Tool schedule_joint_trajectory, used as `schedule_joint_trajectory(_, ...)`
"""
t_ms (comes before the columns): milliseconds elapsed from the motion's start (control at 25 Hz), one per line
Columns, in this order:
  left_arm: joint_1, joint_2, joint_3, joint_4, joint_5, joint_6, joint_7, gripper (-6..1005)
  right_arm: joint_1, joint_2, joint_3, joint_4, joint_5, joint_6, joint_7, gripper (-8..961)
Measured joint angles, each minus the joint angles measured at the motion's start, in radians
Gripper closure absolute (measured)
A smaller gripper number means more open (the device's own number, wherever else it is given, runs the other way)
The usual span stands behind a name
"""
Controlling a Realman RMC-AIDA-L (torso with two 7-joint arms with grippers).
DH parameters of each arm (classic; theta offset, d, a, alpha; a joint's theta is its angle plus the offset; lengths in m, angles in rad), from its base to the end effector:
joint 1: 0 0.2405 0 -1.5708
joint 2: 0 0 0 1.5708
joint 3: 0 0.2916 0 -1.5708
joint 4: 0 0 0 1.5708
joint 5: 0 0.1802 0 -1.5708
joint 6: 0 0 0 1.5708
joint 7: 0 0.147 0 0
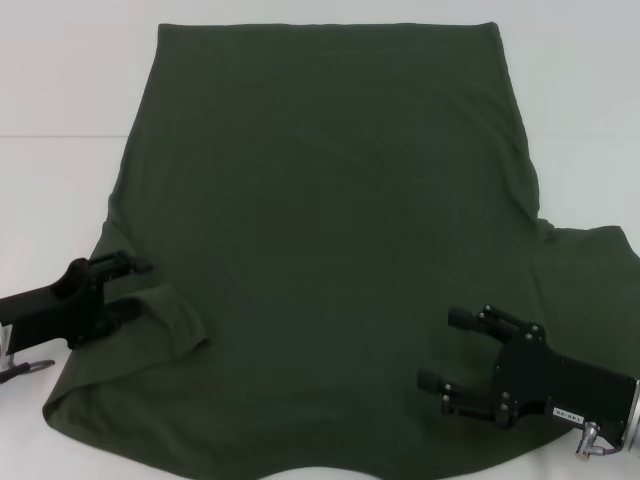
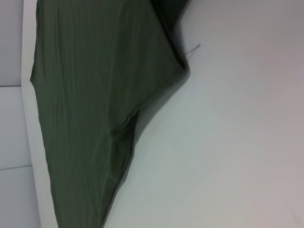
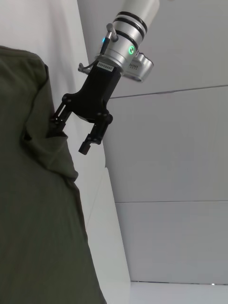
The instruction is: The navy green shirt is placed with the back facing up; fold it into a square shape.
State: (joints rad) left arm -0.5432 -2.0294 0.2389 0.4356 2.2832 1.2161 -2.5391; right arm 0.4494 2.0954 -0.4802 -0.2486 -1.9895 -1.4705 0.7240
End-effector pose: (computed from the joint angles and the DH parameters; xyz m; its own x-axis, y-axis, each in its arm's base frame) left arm -0.3561 0.3378 -0.0065 -0.4646 0.6996 0.5428 0.8819 0.3099 0.3554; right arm 0.3048 0.2736 -0.0684 0.7995 -0.1387 -0.5844 -0.3865 -0.8635 -0.3240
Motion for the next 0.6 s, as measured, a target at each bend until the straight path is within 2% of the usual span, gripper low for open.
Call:
schedule_joint_trajectory(240,0.010,0.008,-0.003,-0.001,-0.015,-0.004,-0.011,254,-0.002,0.000,0.000,0.000,0.000,0.000,0.000,37)
schedule_joint_trajectory(520,0.008,0.008,0.008,-0.001,-0.016,-0.010,-0.011,434,0.000,0.000,0.000,0.001,0.000,0.000,-0.004,36)
schedule_joint_trajectory(600,0.006,0.007,0.008,-0.002,-0.016,-0.011,-0.011,662,0.001,0.000,0.000,0.001,0.000,0.000,-0.003,36)
